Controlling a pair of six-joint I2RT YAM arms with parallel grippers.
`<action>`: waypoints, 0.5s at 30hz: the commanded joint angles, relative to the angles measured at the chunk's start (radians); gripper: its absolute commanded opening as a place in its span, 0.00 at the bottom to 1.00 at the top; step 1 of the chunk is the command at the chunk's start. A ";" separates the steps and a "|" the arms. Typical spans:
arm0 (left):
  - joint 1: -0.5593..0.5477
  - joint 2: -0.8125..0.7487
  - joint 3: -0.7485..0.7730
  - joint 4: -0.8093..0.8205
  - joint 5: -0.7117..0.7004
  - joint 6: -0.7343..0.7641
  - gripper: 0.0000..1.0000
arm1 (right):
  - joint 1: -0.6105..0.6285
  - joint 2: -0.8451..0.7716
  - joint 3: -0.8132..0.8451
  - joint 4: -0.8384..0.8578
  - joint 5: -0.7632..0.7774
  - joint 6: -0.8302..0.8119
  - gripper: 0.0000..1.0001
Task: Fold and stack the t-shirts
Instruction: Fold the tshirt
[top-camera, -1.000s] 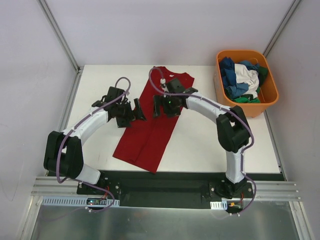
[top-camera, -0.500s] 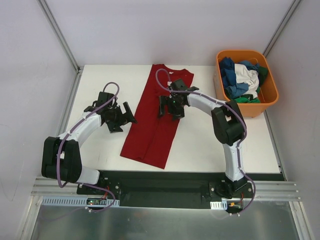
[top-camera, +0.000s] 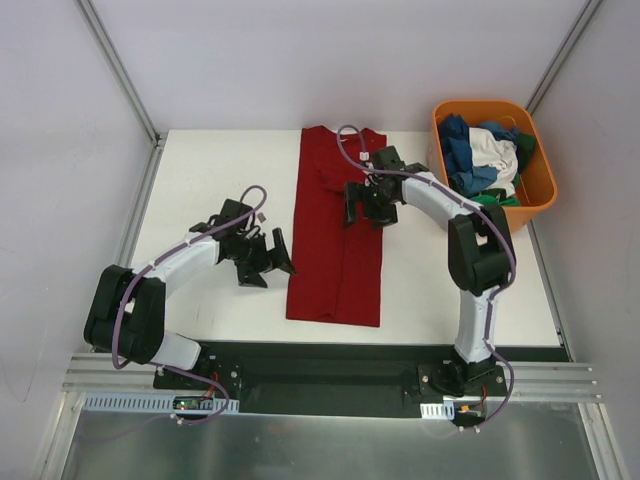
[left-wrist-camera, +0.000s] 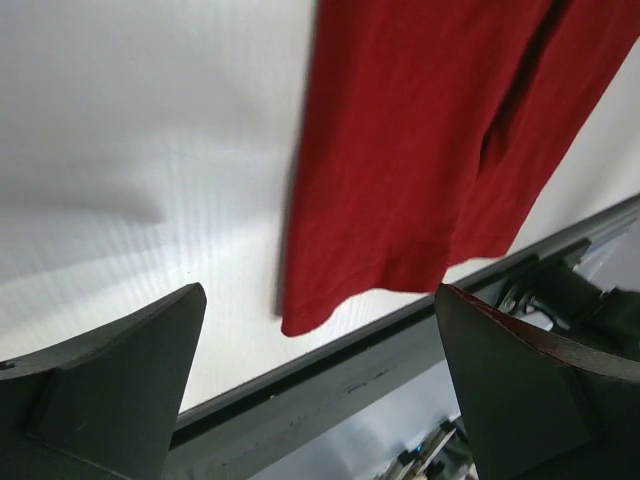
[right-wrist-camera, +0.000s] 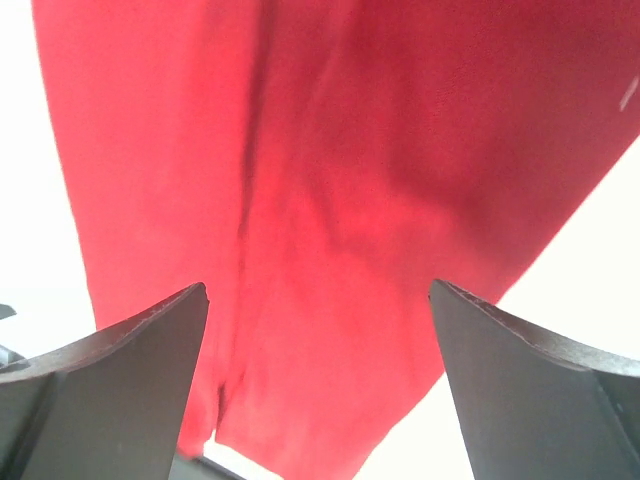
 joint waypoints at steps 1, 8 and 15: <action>-0.081 0.017 -0.030 -0.004 0.067 -0.024 0.97 | 0.058 -0.297 -0.161 0.027 -0.044 -0.049 0.97; -0.138 0.015 -0.118 -0.007 0.050 -0.059 0.56 | 0.076 -0.558 -0.568 0.165 -0.043 0.099 0.97; -0.185 0.052 -0.119 -0.005 0.036 -0.062 0.34 | 0.098 -0.669 -0.731 0.144 -0.024 0.149 0.97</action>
